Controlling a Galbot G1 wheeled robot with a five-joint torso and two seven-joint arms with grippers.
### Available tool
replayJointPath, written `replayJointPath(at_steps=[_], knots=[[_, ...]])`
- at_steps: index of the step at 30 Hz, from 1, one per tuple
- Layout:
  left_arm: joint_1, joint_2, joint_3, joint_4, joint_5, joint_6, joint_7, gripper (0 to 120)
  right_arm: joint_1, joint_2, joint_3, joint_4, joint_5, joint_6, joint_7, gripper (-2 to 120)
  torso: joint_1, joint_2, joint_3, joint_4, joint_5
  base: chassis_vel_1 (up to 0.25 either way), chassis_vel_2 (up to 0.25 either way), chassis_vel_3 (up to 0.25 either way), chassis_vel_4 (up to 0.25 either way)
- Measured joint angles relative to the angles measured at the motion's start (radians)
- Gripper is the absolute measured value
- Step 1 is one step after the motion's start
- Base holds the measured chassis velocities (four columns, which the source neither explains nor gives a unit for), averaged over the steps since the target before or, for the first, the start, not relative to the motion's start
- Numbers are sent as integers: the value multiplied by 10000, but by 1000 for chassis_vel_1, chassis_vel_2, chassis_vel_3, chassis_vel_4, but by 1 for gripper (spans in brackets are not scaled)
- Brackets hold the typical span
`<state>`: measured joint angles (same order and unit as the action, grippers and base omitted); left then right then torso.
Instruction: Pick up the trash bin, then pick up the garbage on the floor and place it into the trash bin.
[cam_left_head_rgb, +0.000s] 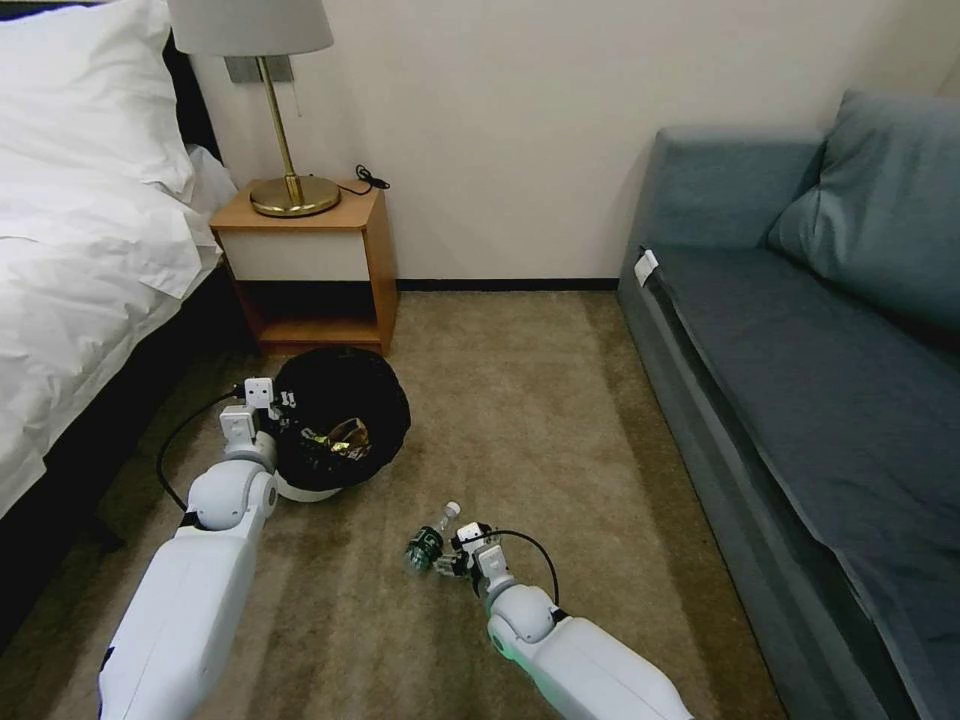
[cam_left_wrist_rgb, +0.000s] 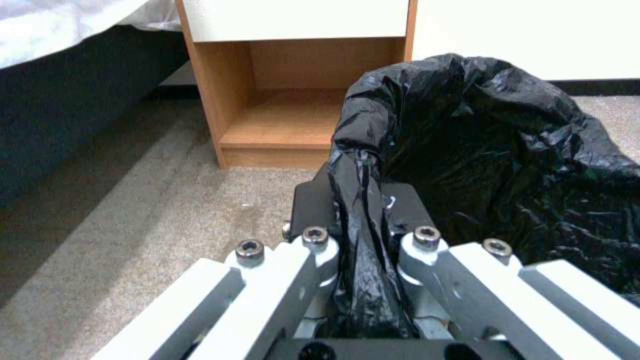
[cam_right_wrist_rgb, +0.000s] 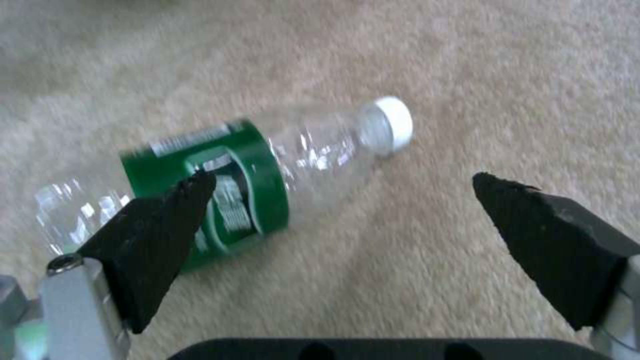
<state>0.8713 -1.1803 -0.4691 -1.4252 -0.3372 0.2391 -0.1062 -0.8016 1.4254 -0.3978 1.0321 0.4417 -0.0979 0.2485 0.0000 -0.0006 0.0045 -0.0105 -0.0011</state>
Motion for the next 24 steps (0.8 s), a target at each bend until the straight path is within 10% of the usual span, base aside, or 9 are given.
replayJointPath(at_steps=[24], knots=[[-286, -356, 188, 487, 289, -123, 225, 6, 396, 480, -821, -437, 673, 26, -95, 95, 0, 0, 0, 0, 0, 0, 0, 0, 0]])
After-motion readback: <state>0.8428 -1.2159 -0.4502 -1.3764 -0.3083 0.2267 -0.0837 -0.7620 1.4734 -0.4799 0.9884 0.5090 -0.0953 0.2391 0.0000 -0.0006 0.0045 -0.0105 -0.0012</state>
